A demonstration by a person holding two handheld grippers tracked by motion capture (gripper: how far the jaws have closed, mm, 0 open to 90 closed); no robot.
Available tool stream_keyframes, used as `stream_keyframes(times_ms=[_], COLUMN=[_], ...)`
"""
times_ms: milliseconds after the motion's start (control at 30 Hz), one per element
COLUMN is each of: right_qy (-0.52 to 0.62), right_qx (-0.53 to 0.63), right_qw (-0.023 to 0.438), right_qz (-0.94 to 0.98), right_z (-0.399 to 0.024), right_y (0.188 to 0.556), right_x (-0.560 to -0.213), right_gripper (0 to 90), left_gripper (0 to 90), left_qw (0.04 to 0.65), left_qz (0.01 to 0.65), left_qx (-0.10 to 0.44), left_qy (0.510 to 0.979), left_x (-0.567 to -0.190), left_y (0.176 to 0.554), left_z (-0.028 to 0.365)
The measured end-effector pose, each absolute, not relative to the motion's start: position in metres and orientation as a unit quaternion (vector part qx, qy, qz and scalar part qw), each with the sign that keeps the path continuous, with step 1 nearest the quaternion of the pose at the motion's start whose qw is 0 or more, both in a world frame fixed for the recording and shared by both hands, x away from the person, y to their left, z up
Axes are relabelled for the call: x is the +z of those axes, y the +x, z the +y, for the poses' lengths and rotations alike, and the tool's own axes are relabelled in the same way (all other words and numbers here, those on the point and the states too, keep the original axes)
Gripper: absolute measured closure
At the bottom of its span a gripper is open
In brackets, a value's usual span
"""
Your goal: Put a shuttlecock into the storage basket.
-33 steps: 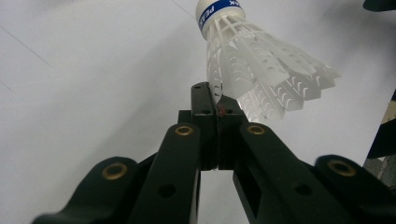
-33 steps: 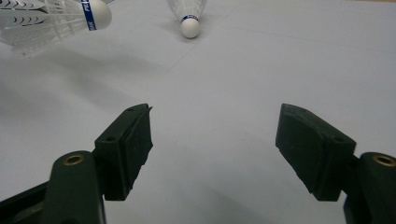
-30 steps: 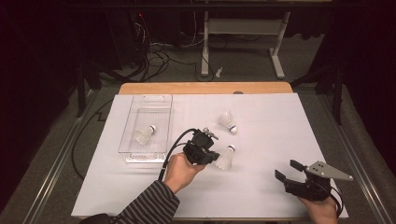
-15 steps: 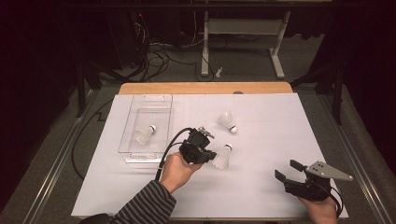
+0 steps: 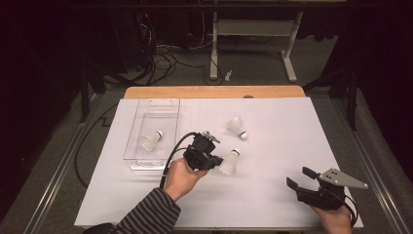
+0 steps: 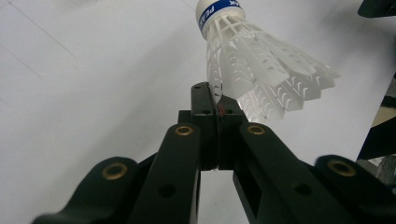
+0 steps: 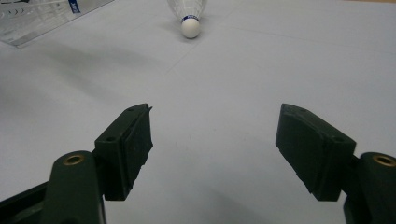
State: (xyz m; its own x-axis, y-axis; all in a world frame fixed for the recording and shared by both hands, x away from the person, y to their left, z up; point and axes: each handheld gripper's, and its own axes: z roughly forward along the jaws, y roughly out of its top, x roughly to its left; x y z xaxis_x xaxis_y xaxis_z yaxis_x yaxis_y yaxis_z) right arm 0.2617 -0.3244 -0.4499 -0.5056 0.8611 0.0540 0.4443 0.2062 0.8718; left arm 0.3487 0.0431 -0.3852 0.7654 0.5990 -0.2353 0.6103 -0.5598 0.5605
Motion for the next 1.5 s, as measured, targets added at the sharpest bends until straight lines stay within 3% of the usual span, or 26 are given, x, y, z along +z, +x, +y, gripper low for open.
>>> stream_keyframes(times_ms=[1500], right_qy=[0.439], right_qx=[0.450], right_qw=[0.231], right_qz=[0.742], right_z=[-0.324], right_y=[0.262], right_x=[-0.450], right_gripper=[27.7], left_gripper=[89.5], left_qw=[0.340], left_qz=[0.365], left_qx=[0.008], left_qy=[0.867], left_x=[-0.368], left_y=[0.348], left_z=[0.076])
